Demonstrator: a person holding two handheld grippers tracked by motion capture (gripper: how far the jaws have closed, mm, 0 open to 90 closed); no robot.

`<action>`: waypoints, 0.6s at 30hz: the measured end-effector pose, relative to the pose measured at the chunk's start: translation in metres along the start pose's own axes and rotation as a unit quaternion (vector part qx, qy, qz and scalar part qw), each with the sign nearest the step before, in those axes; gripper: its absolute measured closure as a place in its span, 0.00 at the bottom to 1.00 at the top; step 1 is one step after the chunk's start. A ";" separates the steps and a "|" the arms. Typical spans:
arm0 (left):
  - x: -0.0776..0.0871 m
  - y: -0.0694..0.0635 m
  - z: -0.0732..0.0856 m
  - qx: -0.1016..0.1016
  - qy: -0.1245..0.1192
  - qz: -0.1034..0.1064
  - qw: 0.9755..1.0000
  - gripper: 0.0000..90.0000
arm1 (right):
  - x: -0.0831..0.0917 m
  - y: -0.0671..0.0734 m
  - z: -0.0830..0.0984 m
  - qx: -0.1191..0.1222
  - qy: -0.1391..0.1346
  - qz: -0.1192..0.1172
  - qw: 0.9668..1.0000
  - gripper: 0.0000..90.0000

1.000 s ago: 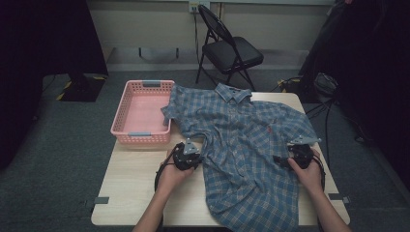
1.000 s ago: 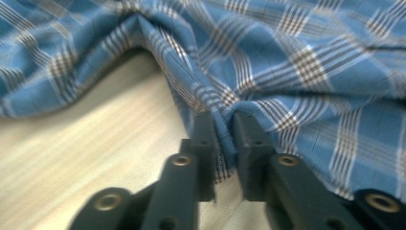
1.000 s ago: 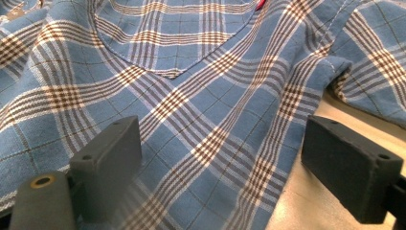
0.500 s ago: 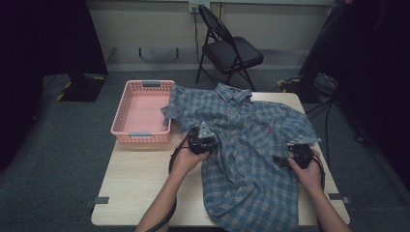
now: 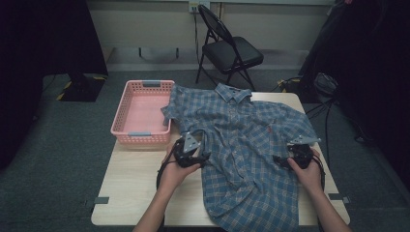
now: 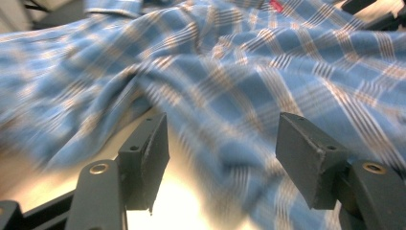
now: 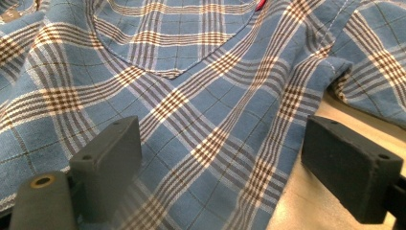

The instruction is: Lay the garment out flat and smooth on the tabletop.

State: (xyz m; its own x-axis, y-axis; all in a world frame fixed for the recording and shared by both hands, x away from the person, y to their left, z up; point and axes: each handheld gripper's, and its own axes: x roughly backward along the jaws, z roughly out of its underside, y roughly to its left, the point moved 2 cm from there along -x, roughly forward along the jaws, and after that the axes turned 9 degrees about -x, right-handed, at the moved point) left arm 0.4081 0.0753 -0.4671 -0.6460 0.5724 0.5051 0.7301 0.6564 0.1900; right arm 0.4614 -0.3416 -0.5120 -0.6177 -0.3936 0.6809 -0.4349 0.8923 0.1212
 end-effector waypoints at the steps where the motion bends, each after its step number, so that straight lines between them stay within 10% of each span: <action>1: 0.007 -0.004 0.006 0.009 0.002 0.005 1.000 0.40 | 0.000 0.000 0.000 0.000 0.000 0.000 1.000 0.14; 8: 0.002 -0.042 0.025 -0.009 0.017 0.062 0.998 0.50 | 0.000 0.000 0.000 0.000 0.000 0.000 1.000 0.14; 12: -0.016 -0.041 0.028 -0.040 0.044 0.053 0.997 0.54 | 0.000 0.000 0.000 0.000 0.000 0.000 1.000 0.14; 18: -0.019 -0.044 0.027 -0.041 0.068 0.086 0.993 0.90 | 0.000 0.000 0.000 0.000 0.000 0.000 1.000 0.14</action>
State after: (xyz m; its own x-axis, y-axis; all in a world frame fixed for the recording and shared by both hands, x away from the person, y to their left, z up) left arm 0.3822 0.0490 -0.5082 -0.4782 0.5970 0.6441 0.8465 0.5088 0.1569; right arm 0.4613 -0.3416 -0.5120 -0.6181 -0.3932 0.6807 -0.4341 0.8926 0.1215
